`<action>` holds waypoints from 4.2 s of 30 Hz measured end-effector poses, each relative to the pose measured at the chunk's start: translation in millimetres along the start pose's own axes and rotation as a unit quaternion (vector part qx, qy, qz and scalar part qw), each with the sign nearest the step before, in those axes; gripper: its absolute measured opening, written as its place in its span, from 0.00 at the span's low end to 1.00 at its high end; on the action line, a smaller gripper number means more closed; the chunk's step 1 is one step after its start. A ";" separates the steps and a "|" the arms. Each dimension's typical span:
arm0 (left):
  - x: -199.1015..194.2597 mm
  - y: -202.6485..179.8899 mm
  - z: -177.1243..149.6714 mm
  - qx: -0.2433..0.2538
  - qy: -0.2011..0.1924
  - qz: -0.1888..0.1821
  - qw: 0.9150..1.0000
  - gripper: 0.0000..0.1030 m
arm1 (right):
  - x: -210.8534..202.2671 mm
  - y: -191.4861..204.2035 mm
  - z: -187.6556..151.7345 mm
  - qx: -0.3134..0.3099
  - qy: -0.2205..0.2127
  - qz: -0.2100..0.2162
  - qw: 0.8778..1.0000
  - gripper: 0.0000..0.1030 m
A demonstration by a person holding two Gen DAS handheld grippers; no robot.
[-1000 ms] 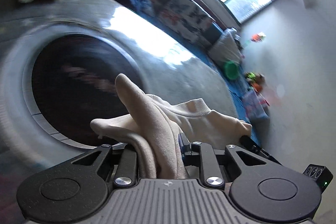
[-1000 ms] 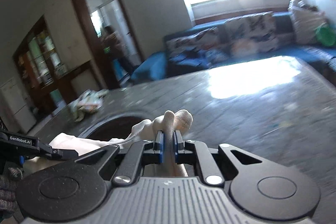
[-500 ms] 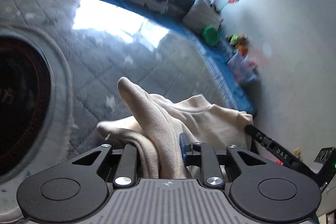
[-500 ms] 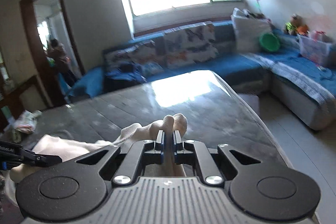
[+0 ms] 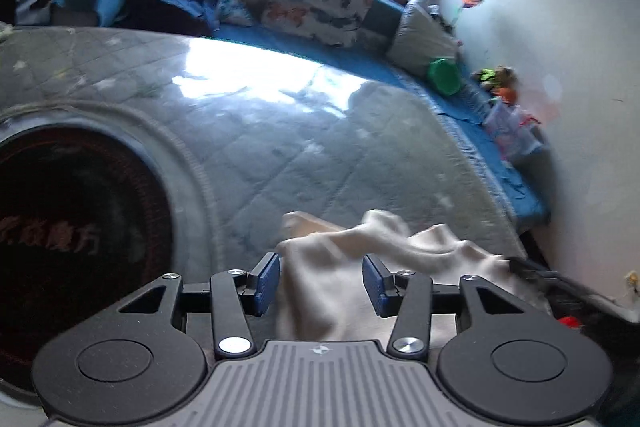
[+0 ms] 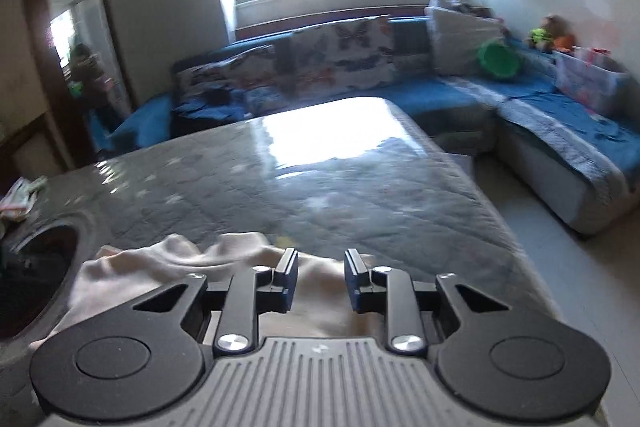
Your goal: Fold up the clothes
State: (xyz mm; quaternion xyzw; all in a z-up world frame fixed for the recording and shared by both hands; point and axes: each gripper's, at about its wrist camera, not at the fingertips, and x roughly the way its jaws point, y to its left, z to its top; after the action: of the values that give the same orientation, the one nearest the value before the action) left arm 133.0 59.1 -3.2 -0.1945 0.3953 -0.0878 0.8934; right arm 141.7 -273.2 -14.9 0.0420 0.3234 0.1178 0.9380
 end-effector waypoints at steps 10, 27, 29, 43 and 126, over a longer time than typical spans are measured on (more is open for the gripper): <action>51.7 -30.2 3.5 0.019 0.039 -0.017 0.999 0.47 | 40.3 20.2 -0.6 -0.012 0.022 -0.011 1.000 0.35; 41.8 -43.0 -6.8 0.044 0.033 -0.037 0.998 0.48 | 1.8 52.5 -16.5 -0.105 0.004 0.006 0.994 0.69; 34.1 -47.3 -18.2 0.060 0.032 -0.039 0.997 0.48 | -6.6 58.7 -24.7 -0.119 0.004 0.010 0.993 0.71; -6.0 -49.9 -66.1 0.103 0.002 -0.032 0.994 0.48 | -70.1 52.5 -75.6 -0.106 -0.036 0.013 0.994 0.74; -72.6 6.5 -126.5 0.089 0.006 0.109 0.990 1.00 | -85.4 100.2 -104.9 -0.113 -0.012 -0.011 0.993 1.00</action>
State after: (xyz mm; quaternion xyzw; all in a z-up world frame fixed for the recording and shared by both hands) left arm -9.4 52.4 -34.5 -0.0692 0.4102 -0.0264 0.9090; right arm -7.6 -197.0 -30.9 -0.0660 0.2972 0.1430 0.9417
